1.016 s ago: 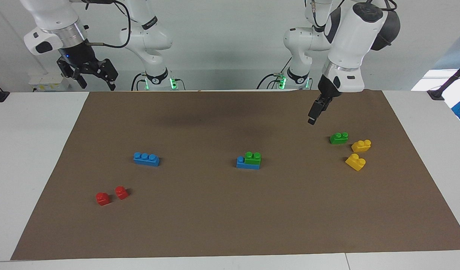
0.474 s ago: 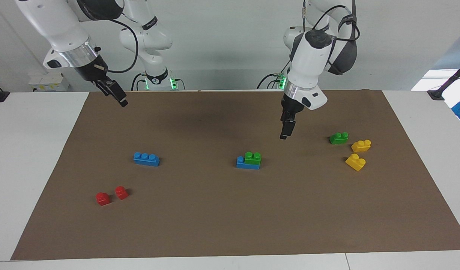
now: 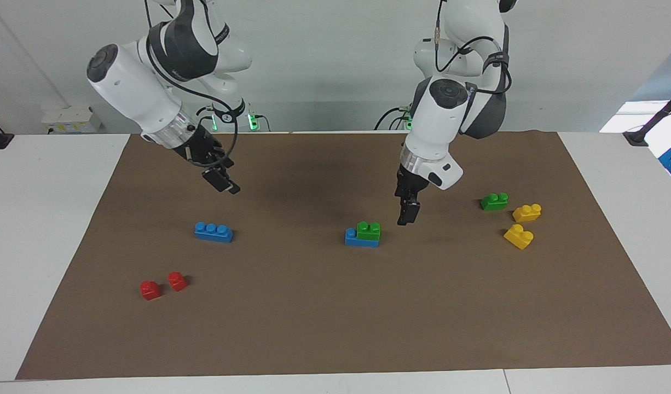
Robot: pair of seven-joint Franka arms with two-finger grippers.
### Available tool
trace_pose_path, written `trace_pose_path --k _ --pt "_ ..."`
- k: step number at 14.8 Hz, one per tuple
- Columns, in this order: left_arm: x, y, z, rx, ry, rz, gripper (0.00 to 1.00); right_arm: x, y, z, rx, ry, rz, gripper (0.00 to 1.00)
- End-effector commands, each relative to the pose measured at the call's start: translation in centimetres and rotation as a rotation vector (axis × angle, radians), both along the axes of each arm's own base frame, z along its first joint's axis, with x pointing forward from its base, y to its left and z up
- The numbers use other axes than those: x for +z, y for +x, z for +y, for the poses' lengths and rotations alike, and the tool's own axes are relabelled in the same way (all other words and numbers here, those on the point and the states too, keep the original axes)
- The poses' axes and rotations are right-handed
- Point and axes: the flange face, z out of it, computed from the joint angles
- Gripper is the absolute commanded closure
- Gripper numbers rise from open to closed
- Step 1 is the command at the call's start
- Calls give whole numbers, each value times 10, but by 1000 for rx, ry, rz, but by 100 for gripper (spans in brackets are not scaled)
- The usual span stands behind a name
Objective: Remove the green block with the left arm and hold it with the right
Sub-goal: 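Move the left gripper to the green brick while the right gripper approaches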
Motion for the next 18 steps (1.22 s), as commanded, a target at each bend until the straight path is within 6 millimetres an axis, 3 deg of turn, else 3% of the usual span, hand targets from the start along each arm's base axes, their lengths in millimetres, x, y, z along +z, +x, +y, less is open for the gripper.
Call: trace_pose_path --k 1,4,6,10,11,14,16,18 --pt "-8 11 -17 34 13 61 0 -30 14 27 -157 80 52 0" --pt "-39 16 -37 79 34 99 0 -62 22 59 -320 133 135 0" --pt "-49 24 -47 119 50 96 0 -82 20 77 -326 121 143 0" --pt "-59 19 -48 104 77 94 0 -121 -6 118 -295 101 168 0" --pt "-65 10 -56 87 86 104 0 -128 -15 128 -295 98 162 0" --pt "-70 5 -59 137 82 101 0 -136 -19 133 -294 106 169 0" --pt "-79 0 -58 143 75 91 0 -149 -23 148 -272 92 167 0" --pt "-87 -5 -57 144 73 85 0 -155 -17 149 -309 100 143 0"
